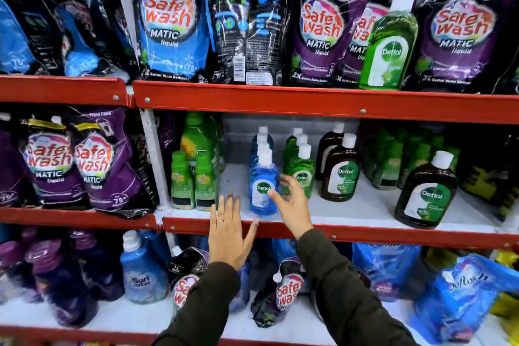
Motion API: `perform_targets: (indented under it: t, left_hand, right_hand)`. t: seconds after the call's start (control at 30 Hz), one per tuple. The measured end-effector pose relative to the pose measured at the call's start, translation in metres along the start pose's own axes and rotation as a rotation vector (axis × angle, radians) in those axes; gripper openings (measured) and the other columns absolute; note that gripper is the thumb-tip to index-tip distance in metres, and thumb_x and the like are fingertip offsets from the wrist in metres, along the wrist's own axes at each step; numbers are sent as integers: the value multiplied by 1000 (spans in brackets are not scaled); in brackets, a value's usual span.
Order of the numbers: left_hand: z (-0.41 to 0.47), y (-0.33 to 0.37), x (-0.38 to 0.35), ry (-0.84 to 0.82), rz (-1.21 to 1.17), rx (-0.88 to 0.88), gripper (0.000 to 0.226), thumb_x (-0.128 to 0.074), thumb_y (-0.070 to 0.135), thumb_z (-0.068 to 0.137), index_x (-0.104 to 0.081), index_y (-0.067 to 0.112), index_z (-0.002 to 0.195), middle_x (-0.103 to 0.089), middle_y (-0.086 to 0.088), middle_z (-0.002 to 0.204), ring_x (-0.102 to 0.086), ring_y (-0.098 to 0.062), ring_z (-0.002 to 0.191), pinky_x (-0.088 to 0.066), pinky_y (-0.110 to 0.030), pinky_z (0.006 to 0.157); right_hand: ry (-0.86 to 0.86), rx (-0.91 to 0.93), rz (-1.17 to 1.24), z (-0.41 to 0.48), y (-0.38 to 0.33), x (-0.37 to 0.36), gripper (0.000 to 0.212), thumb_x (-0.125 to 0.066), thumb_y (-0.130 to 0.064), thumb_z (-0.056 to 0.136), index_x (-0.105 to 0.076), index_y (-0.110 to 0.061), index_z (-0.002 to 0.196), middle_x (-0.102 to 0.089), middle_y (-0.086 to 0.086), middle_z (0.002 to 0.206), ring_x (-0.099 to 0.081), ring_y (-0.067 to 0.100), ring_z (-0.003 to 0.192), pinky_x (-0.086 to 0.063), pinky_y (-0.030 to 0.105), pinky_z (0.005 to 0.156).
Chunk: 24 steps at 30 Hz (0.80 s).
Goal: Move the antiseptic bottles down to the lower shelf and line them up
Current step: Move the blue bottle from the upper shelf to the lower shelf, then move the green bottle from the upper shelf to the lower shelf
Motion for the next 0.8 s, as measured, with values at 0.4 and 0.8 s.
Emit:
perform_targets:
  t: [0.4, 0.8]
  left_hand:
    - [1, -2, -4, 19, 14, 4, 85, -16, 67, 98, -16, 12, 162, -13, -8, 171, -5, -27, 160, 0, -44, 129]
    - [-2, 5, 14, 57, -89, 87, 81, -28, 62, 99, -16, 12, 162, -17, -14, 171, -3, -32, 160, -9, -48, 130]
  right_hand:
    - [-13, -62, 50, 5, 22, -10, 42, -64, -1, 95, -50, -3, 135, -60, 15, 134, -62, 30, 126, -58, 33, 94]
    - [3, 98, -290, -14, 8, 7, 45, -60, -31, 99, -48, -19, 141, -56, 2, 145, -50, 14, 134, -42, 35, 116]
Point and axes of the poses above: each hand's wrist, its own z-axis towards the middle knuckle, its own x-axis out of the back of the hand, y = z × x, the point moved 8 cm from there along z, towards the middle knuckle
